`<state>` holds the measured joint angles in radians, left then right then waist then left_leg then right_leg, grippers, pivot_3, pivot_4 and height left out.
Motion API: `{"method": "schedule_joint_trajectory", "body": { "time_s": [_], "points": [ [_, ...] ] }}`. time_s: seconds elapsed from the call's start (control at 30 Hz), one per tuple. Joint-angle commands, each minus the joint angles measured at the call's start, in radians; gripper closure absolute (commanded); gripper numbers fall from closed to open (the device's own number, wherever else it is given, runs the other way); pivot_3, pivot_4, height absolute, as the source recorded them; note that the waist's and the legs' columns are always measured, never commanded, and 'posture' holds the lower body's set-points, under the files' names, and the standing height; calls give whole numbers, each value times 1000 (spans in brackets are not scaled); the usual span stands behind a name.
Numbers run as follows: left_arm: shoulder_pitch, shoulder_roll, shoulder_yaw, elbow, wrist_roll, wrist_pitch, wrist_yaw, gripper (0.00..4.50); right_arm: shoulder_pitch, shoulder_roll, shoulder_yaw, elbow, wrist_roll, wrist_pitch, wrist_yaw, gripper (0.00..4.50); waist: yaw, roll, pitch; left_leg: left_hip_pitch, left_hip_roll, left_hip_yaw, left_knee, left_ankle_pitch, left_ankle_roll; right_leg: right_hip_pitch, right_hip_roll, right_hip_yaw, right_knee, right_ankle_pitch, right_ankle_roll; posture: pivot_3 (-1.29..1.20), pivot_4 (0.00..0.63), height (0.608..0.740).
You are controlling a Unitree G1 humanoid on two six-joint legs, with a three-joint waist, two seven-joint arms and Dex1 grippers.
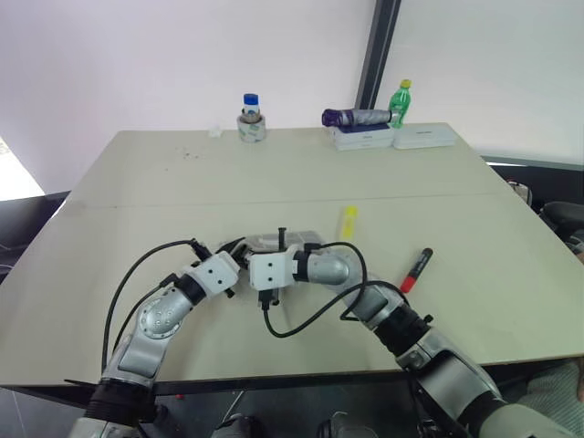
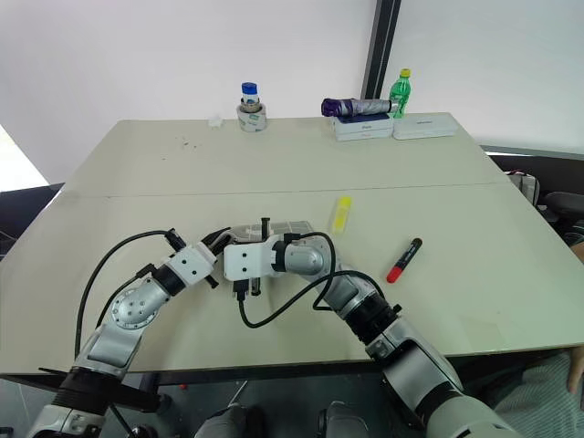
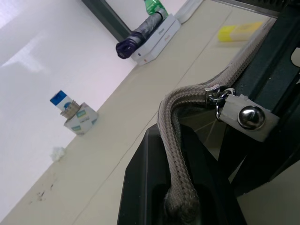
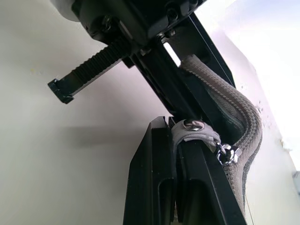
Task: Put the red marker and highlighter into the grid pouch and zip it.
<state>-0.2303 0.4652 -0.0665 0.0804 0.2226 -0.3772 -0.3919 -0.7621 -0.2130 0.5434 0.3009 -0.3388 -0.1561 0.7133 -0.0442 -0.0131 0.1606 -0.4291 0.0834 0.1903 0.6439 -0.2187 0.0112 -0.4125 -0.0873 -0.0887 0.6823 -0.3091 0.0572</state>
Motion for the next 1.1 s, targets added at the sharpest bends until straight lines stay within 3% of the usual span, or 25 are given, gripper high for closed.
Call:
{"method": "schedule_joint_trajectory", "body": {
  "time_s": [0.03, 0.43, 0.83, 1.07, 1.1],
  "points": [
    [7, 19, -31, -42, 18, -20, -21, 4500, -61, 34, 2, -14, 7, -74, 1, 4484, 1, 0, 0, 0, 0, 0, 0, 0, 0, 0, 0, 0, 0, 0, 0, 0, 150, 738],
    [7, 118, -51, -10, 54, -121, -59, 4500, -24, -18, 22, -12, -9, -107, 98, 4484, 0, 0, 0, 0, 0, 0, -1, 0, 0, 0, -1, 0, 0, 0, 0, 0, 150, 738],
    [-14, 90, -96, 2, 65, -117, -70, 4500, -27, -31, 62, -32, -12, -220, 163, 4484, 0, 0, 0, 0, 0, 0, -1, -3, 5, 0, -1, 0, 0, 0, 0, 0, 150, 738],
    [1, 79, -79, -9, 48, -97, -59, 4500, -30, -8, 22, -11, 5, -183, 148, 4484, 0, 0, 0, 0, 0, 0, -1, -3, 4, -1, 0, 0, 0, 0, 0, 0, 150, 738],
    [5, 75, -72, -14, 41, -92, -55, 4500, -27, -9, 10, -22, 25, -177, 156, 4218, 1, 0, 0, 0, 0, 0, -1, -3, 4, 0, 0, 0, 0, 0, 0, 0, 150, 738]
  ]
}}
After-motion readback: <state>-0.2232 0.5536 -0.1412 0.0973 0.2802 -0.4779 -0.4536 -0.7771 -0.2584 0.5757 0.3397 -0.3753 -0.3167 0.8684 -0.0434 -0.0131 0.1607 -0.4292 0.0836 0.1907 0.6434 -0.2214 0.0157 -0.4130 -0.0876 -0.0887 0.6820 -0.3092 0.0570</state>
